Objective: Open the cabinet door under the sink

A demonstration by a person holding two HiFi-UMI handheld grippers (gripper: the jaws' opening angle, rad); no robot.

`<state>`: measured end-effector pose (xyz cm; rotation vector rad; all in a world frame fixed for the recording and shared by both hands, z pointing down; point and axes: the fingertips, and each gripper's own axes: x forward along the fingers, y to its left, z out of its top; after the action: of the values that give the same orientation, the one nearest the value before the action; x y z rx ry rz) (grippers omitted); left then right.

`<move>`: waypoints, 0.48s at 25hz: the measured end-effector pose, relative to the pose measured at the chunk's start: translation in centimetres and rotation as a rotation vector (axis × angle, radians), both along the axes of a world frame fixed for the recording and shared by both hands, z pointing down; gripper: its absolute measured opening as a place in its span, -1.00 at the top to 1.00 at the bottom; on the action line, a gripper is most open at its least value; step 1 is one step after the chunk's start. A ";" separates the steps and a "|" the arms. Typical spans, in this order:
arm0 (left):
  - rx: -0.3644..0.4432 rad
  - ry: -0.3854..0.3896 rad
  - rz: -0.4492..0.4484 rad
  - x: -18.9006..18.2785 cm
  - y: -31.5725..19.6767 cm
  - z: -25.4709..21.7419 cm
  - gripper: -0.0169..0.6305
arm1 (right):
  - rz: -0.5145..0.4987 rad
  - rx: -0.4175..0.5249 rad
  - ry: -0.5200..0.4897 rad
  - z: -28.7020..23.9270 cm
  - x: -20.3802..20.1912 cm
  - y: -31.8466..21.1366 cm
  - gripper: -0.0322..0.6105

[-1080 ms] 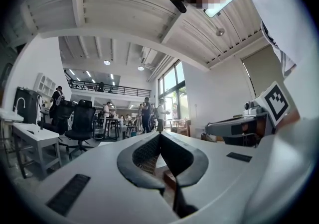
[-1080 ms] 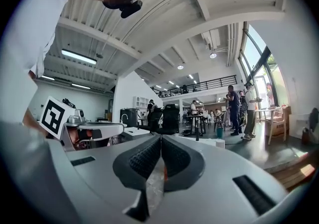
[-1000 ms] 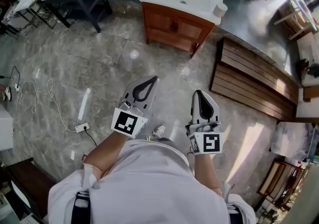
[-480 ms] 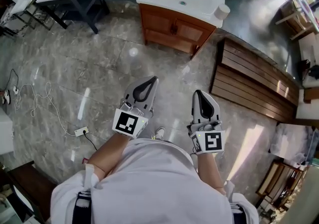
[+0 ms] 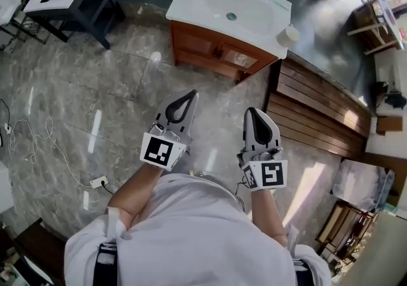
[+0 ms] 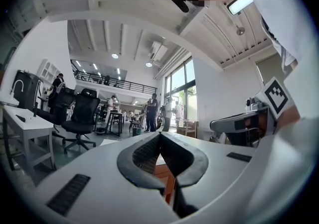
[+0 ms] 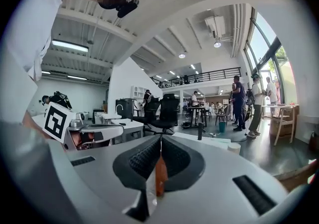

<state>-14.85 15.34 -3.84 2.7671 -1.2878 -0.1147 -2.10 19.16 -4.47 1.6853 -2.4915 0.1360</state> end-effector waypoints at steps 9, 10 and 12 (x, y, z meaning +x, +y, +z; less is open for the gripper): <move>-0.035 0.001 0.082 0.7 -8.8 2.1 0.92 | 0.069 -0.030 0.020 0.0 -0.3 -7.9 0.79; -0.045 -0.004 0.088 0.9 -9.3 2.6 0.92 | 0.073 -0.035 0.020 0.2 -0.1 -8.4 0.79; -0.056 -0.007 0.092 1.5 -10.5 3.1 0.92 | 0.077 -0.043 0.020 0.6 0.4 -9.6 0.79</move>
<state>-13.35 4.82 -0.73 2.7762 -1.1442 -0.0615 -1.73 9.53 -3.82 1.7570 -2.3928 0.1775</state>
